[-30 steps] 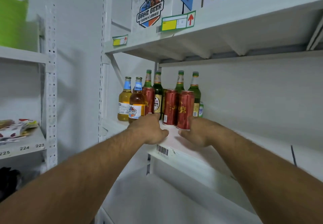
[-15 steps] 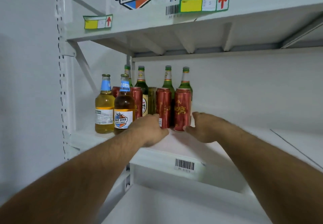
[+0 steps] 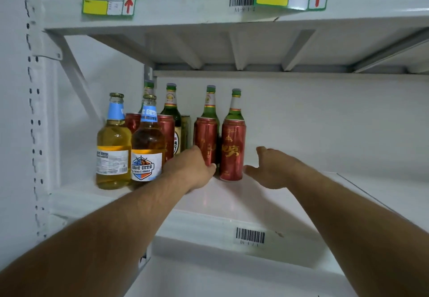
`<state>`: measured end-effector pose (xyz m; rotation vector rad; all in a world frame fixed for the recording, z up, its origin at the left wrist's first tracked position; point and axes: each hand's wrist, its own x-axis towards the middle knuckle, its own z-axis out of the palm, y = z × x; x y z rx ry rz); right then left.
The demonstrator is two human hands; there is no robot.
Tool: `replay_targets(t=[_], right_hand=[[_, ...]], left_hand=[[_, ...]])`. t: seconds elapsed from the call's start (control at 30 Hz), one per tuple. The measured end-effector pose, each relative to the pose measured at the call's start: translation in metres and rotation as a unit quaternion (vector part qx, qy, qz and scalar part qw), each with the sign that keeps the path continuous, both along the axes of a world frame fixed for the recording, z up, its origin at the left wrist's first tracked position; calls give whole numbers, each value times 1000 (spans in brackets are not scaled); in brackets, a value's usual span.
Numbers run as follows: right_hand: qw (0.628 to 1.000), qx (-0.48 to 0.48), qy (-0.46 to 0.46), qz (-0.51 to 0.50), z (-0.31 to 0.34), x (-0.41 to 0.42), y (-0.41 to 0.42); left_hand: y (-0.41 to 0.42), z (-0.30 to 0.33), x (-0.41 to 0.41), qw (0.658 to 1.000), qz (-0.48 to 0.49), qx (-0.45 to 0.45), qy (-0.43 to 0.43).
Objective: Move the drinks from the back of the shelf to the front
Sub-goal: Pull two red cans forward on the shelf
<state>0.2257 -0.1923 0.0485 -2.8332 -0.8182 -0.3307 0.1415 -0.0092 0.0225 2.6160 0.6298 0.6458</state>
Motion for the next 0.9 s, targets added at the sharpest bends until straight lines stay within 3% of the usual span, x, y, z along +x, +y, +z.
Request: replay_targets(t=[0.17, 0.4, 0.63, 0.9], right_hand=[[988, 145, 44, 38, 14, 10, 18], [933, 334, 103, 85, 14, 31, 50], [889, 420, 163, 82, 7, 44, 60], [866, 484, 117, 47, 13, 26, 46]], left_hand=[[9, 7, 17, 996, 13, -74, -48], [18, 11, 46, 969, -33, -215, -115], [25, 0, 59, 942, -58, -294, -151], [14, 5, 37, 923, -121, -322, -174]])
